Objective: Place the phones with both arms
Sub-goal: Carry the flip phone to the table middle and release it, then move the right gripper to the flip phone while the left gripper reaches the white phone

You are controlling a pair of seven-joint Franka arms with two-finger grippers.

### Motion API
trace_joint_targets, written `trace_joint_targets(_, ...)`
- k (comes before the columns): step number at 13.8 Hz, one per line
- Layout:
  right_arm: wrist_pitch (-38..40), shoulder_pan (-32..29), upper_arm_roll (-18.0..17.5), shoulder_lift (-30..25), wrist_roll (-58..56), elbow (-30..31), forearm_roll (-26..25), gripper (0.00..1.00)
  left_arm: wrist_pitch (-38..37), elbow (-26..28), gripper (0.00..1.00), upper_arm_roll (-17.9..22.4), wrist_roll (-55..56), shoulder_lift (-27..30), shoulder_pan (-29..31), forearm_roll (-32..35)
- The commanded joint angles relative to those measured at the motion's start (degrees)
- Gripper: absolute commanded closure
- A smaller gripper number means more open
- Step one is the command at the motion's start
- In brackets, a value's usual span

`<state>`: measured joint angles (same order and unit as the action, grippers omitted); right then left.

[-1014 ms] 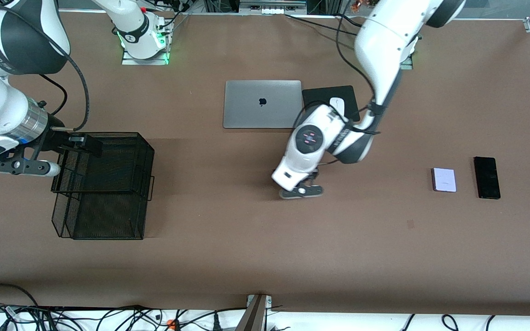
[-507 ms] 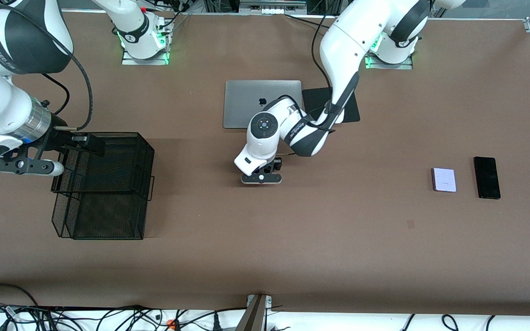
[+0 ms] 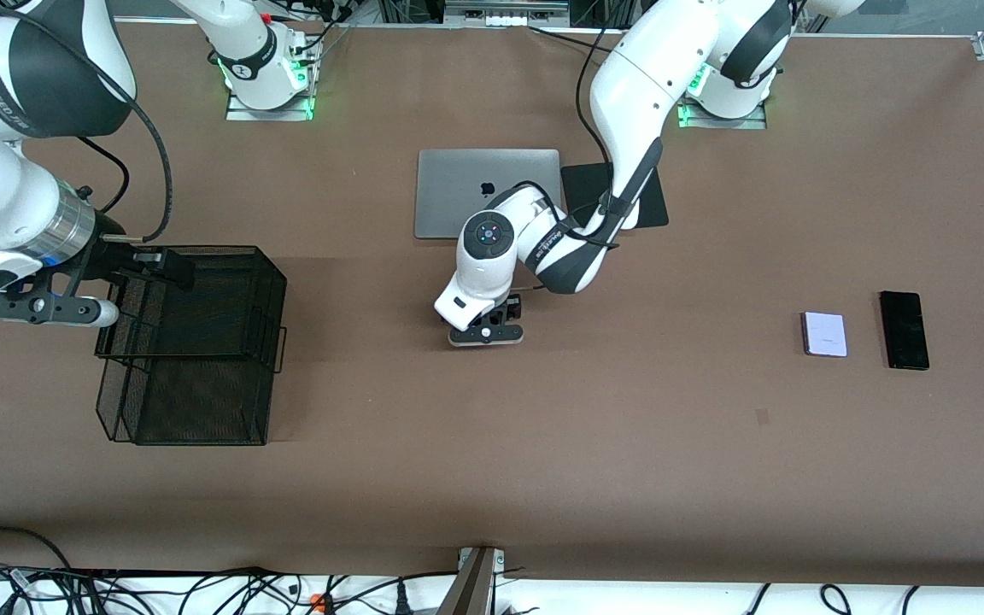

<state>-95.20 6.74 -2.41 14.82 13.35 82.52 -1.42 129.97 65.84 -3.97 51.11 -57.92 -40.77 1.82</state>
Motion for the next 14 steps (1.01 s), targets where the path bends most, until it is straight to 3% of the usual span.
trace_joint_targets(1, 0.98, 0.12, -0.22, -0.58, 0.1, 0.1, -1.04, 0.0, -7.51, -7.54, 0.0, 1.5, 1.1, 0.25, 0.34, 0.03)
trace_joint_targets(5, 0.1, 7.56, -0.31, 0.12, 5.87, 0.01, 0.01, 0.0, -16.21, -7.48, 0.0, 0.72, -1.61, 5.52, 6.83, -0.06)
trace_joint_targets(8, -5.85, 15.21, -0.31, 3.97, 13.71, -0.08, 0.8, 0.0, -30.87, -5.12, 0.0, 0.71, -15.2, 7.9, 12.37, 0.11)
trace_joint_targets(9, -8.48, 17.24, -0.31, 5.81, 15.2, -0.08, 3.94, 0.0, -34.4, -3.54, 0.0, 1.06, -19.6, 8.69, 14.56, 0.81)
trace_joint_targets(10, -12.08, 19.34, -0.31, 7.57, 16.52, -0.08, 7.01, 0.0, -36.09, -1.7, 0.0, 1.41, -23.39, 9.65, 16.76, 1.08)
trace_joint_targets(12, -20.43, 24.61, -0.14, 12.05, 18.72, -0.52, 7.31, 0.0, -36.8, 2.69, 0.0, 1.51, -29.29, 11.93, 20.36, 6.4)
trace_joint_targets(14, -23.61, 26.91, -0.05, 16.97, 20.49, -1.92, 6.7, 0.0, -36.72, 6.74, 0.0, 1.51, -35.61, 13.78, 23.97, 10.46)
